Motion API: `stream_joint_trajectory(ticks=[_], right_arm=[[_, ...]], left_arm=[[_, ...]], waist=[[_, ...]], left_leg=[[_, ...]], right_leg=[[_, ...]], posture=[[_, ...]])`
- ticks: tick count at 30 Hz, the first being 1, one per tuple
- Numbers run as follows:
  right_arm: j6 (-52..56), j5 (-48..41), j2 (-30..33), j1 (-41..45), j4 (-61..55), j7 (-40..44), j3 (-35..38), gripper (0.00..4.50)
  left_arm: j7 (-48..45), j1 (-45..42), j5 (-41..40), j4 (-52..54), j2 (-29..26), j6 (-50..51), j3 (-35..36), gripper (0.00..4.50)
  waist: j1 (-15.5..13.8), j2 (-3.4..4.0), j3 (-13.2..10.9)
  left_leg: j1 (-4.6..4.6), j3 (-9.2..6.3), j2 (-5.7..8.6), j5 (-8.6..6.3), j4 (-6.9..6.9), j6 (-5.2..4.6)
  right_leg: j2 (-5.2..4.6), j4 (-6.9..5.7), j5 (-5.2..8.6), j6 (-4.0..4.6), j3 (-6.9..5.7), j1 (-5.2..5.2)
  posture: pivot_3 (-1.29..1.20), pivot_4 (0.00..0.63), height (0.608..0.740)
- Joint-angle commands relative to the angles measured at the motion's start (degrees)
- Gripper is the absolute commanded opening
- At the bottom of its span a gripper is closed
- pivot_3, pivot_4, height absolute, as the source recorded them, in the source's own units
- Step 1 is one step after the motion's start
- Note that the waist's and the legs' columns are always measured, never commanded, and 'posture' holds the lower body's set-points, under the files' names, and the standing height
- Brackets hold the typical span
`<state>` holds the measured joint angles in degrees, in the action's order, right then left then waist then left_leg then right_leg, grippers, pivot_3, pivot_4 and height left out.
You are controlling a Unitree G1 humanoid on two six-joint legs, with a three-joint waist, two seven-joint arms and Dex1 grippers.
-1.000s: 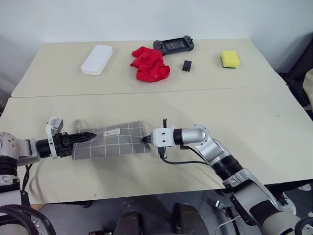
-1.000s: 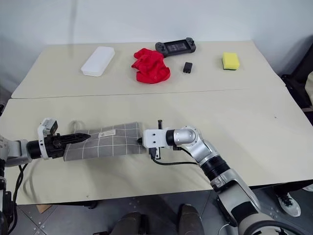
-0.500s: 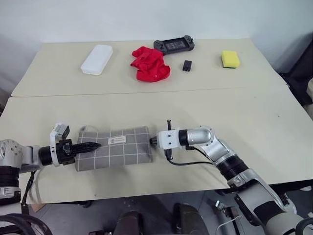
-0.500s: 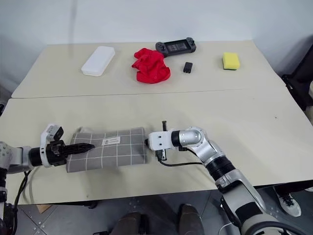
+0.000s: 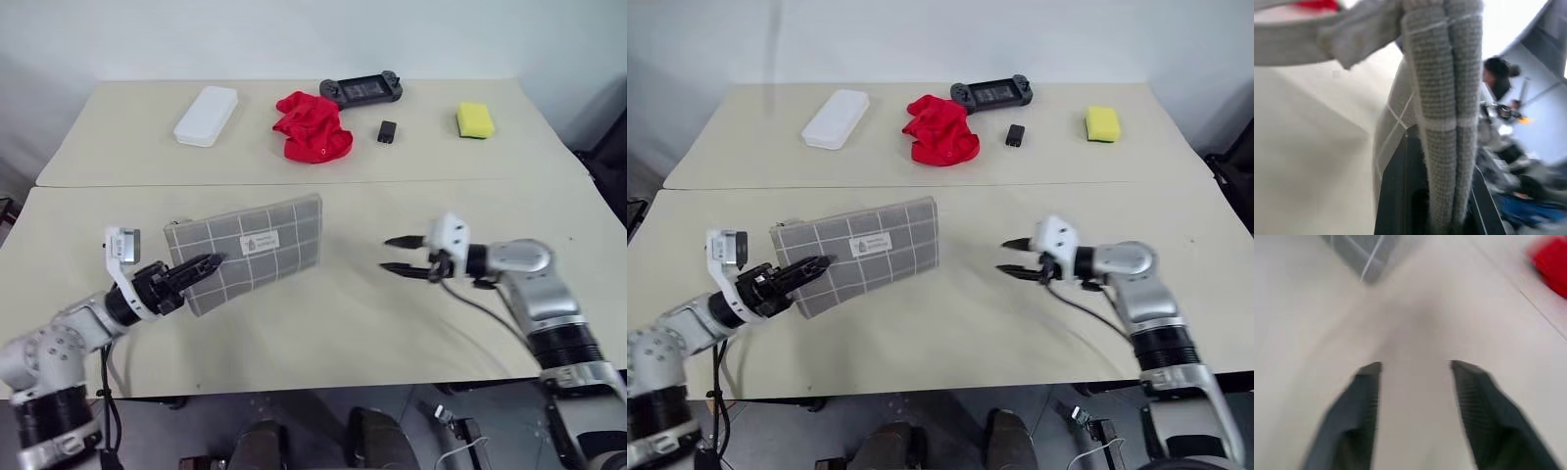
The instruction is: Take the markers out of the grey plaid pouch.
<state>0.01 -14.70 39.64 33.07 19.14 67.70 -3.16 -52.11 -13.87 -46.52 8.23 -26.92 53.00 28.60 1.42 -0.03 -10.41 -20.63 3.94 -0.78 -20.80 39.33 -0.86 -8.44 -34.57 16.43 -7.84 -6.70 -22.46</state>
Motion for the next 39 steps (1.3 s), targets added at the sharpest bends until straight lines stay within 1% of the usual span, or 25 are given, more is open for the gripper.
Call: stream_joint_trajectory(ticks=[1, 2, 3, 6, 9, 10, 12, 15, 17, 19, 21, 25, 31, 39], right_arm=[[8.6, -3.5, 2.8, 2.6, 1.8, 1.2, 3.8, 3.68], [11.4, -4.3, 3.8, 3.2, 2.3, 2.3, 4.3, 4.03], [13.1, -4.9, 4.6, 3.9, 2.7, 3.2, 4.7, 4.41], [20.9, -7.7, 6.4, 6.4, 2.0, 6.1, 5.2, 4.47], [32.2, -12.6, 7.8, 9.4, -1.3, 10.4, 4.8, 4.47], [37.9, -15.3, 8.1, 11.2, -2.7, 11.6, 4.7, 4.47], [45.0, -19.1, 7.5, 14.3, -4.7, 13.0, 4.7, 4.47], [55.6, -21.3, 6.1, 18.3, -6.1, 11.9, 1.9, 4.47], [61.4, -22.7, 4.9, 19.6, -7.5, 12.2, -1.0, 4.47], [64.2, -23.2, 2.4, 20.2, -8.7, 11.4, -3.5, 4.47], [64.8, -22.9, 0.5, 20.0, -9.7, 11.6, -5.8, 4.47], [63.9, -21.7, -1.9, 18.9, -8.8, 11.1, -8.2, 4.47], [62.9, -23.3, -7.8, 18.3, -6.9, 10.4, -6.5, 4.47], [61.6, -23.3, -12.8, 17.3, -7.9, 7.9, -6.2, 4.47]], left_arm=[[-1.0, -1.0, 11.9, 2.7, 3.1, -23.8, -7.8, 0.0], [-0.5, -1.7, 16.5, 1.1, 4.3, -31.8, -10.4, 0.0], [-0.5, -2.2, 19.7, -0.6, 5.2, -37.5, -12.6, 0.0], [-3.5, -2.9, 28.7, -6.9, 6.5, -55.8, -20.0, 0.0], [-2.9, -4.2, 34.0, -12.4, 8.5, -68.5, -25.0, 0.0], [-2.8, -4.7, 36.6, -14.6, 9.1, -73.0, -27.4, 0.0], [-4.7, -4.9, 38.7, -17.6, 9.4, -78.6, -31.3, 0.0], [-3.0, -5.7, 40.5, -22.1, 9.8, -84.4, -33.0, 0.0], [-2.7, -6.0, 40.7, -23.4, 9.7, -86.0, -34.0, 0.0], [-2.1, -6.0, 40.1, -24.0, 10.0, -85.6, -34.4, 0.0], [-1.6, -5.9, 39.9, -24.2, 9.9, -85.8, -34.7, 0.0], [-1.0, -5.5, 39.8, -23.6, 9.2, -85.7, -35.3, 0.0], [-0.5, -5.7, 39.5, -25.1, 7.7, -85.4, -35.3, 0.0], [-0.4, -6.2, 38.9, -25.3, 8.1, -84.5, -35.8, 0.0]], waist=[[0.0, 0.05, 0.0], [0.0, 0.09, 0.0], [-0.1, 0.09, 0.0], [-0.1, 0.09, 0.0], [-0.1, 0.09, 0.0], [-0.1, 0.09, 0.0], [-0.1, 0.09, 0.0], [-0.1, 0.09, 0.0], [-0.2, 0.09, 0.0], [-0.2, 0.1, 0.0], [-0.2, 0.11, 0.0], [-1.4, 0.11, 0.0], [-1.3, 0.11, 0.0], [-1.3, 0.11, 0.0]], left_leg=[[0.01, 0.02, -0.01, 0.03, 0.0, 0.05], [0.03, 0.1, 0.01, 0.05, 0.0, 0.04], [0.03, 0.16, 0.02, 0.07, 0.0, 0.01], [0.02, 0.45, 0.02, 0.06, 0.0, -0.01], [0.0, 0.7, -0.01, 0.05, -0.03, -0.04], [-0.02, 0.7, -0.02, 0.05, -0.03, -0.05], [-0.04, 0.7, -0.01, 0.06, -0.01, -0.1], [-0.05, 0.57, -0.03, 0.06, 0.02, -0.12], [-0.09, 0.29, -0.07, 0.06, 0.08, -0.12], [-0.3, -0.01, -0.11, 0.04, 0.26, -0.15], [-0.63, -0.15, -0.11, 0.01, 0.54, -0.21], [-0.76, -0.23, 0.05, -0.03, 0.72, -0.27], [-0.81, -0.25, 0.09, -0.04, 0.77, -0.29], [-0.81, -0.21, 0.09, -0.04, 0.77, -0.29]], right_leg=[[0.01, 0.0, 0.0, 0.0, -0.01, 0.0], [0.0, -0.03, 0.0, 0.0, 0.03, 0.0], [-0.02, -0.04, -0.02, -0.02, 0.06, -0.02], [-0.02, -0.02, -0.03, -0.03, 0.05, -0.04], [-0.02, -0.01, -0.03, -0.03, 0.03, -0.1], [-0.03, -0.01, -0.03, -0.03, 0.01, -0.11], [-0.07, -0.03, -0.04, -0.05, 0.01, -0.13], [-0.09, -0.05, -0.05, -0.05, 0.01, -0.15], [-0.1, -0.07, -0.05, -0.05, -0.03, -0.16], [-0.12, -0.08, -0.05, -0.05, -0.18, -0.18], [-0.14, -0.2, -0.06, -0.06, -0.29, -0.33], [-0.16, -0.24, -0.1, -0.15, -0.31, -0.36], [-0.13, -0.19, -0.15, -0.22, -0.32, -0.32], [-0.11, -0.19, -0.15, -0.22, -0.36, -0.32]], posture=[[0.0, 0.15, 0.74], [0.0, 0.15, 0.74], [0.0, 0.15, 0.74], [0.0, 0.15, 0.74], [0.0, 0.15, 0.74], [0.0, 0.15, 0.74], [0.0, 0.15, 0.74], [0.0, 0.15, 0.74], [0.0, 0.15, 0.74], [0.0, 0.15, 0.74], [0.0, 0.15, 0.74], [0.0, 0.15, 0.74], [0.0, 0.15, 0.74], [0.0, 0.15, 0.74]])
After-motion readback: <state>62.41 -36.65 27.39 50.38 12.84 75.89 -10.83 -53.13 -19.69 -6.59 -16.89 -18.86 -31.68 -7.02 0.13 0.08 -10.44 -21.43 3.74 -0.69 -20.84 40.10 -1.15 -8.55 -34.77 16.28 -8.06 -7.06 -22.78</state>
